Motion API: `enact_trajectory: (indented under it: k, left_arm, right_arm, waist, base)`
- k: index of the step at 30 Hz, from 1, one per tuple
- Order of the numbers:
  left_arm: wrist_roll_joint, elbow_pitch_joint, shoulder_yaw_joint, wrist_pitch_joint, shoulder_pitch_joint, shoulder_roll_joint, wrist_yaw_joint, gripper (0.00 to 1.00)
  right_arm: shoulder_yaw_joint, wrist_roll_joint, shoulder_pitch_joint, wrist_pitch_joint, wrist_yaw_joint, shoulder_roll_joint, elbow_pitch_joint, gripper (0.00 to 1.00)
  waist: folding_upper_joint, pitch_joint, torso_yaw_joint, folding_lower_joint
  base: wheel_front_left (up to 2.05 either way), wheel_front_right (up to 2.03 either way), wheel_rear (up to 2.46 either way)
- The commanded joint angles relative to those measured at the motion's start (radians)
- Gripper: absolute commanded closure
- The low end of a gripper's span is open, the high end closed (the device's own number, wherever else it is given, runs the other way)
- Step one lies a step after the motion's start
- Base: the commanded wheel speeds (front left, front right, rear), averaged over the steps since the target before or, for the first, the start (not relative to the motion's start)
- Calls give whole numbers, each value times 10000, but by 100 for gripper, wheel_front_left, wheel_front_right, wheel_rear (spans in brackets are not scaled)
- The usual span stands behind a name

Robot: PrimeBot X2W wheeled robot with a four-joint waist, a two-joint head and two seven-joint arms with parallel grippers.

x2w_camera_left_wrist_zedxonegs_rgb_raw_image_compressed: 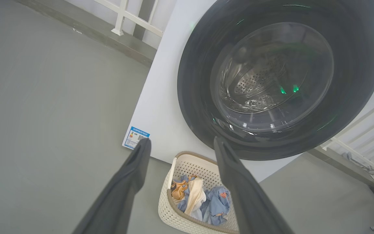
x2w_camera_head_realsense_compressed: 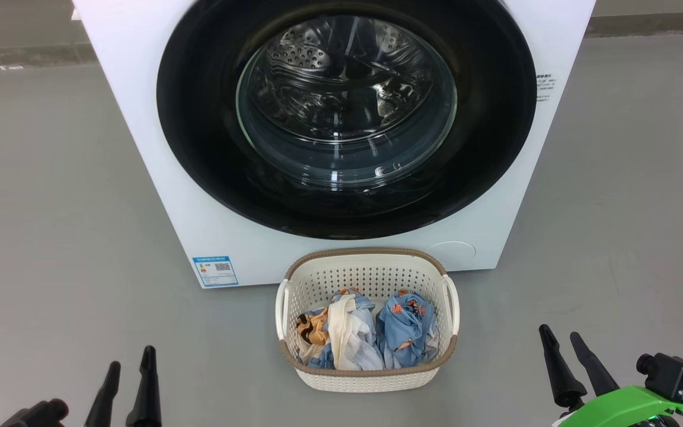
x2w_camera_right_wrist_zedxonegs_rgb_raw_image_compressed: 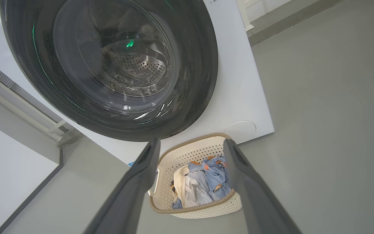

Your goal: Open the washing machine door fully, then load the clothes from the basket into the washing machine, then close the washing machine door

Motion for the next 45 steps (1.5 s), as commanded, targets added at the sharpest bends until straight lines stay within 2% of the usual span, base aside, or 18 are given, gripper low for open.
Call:
enact_trajectory:
  k: [1,37,45]
  left_arm:
    - [457,-363,213,-172,-188,230,-21,0]
    - [4253,-357,225,-1199,-93,439,-31,0]
    - [4331,-224,163,-1219,-131,465,-31,0]
  right_arm:
    - [231,-418,-392,-180,11,-180,-234,0]
    - [159,-4290,-215,-1203,15,-339,-396,0]
    - [136,-4424,-165,-1223,16,-302,-456,0]
  waist:
    - [0,8,-3,0]
    - [0,122,-68,0]
    - [0,160,-78,0]
  base:
    - [0,0,0]
    - [0,0,0]
    - [0,0,0]
